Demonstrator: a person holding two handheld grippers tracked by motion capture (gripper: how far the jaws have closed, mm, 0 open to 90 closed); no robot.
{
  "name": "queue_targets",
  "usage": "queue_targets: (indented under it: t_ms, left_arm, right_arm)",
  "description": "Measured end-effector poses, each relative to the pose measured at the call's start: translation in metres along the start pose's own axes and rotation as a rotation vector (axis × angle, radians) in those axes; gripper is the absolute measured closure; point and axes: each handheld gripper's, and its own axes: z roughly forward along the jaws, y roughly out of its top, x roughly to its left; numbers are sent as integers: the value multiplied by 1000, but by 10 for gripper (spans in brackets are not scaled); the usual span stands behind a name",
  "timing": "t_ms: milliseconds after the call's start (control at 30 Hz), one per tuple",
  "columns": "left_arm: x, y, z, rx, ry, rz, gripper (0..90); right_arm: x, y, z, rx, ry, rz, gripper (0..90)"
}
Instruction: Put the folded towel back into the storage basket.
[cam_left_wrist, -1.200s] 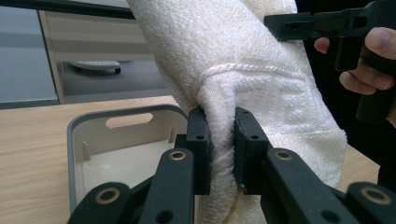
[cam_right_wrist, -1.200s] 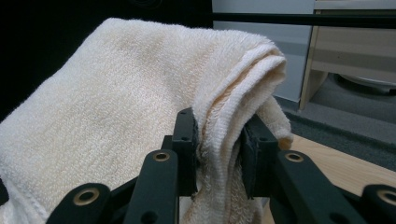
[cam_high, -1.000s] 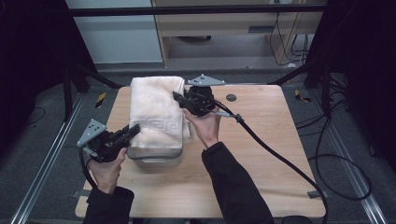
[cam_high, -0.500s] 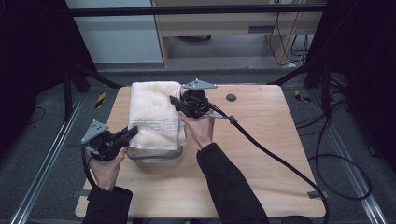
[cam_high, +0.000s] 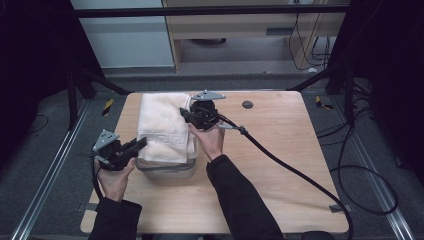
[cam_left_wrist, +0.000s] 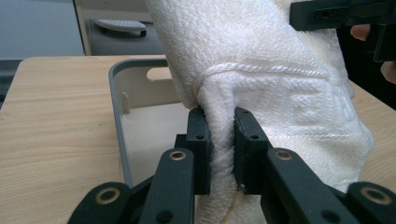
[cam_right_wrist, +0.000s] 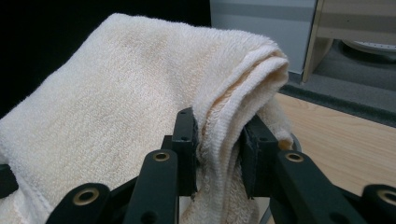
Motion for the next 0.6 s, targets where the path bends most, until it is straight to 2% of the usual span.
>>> queue_targets:
  t_ms: [600]
  left_arm:
    - [11, -14, 19, 75, 45, 2, 781]
  right_arm:
    - [-7, -19, 27, 53, -5, 7, 704]
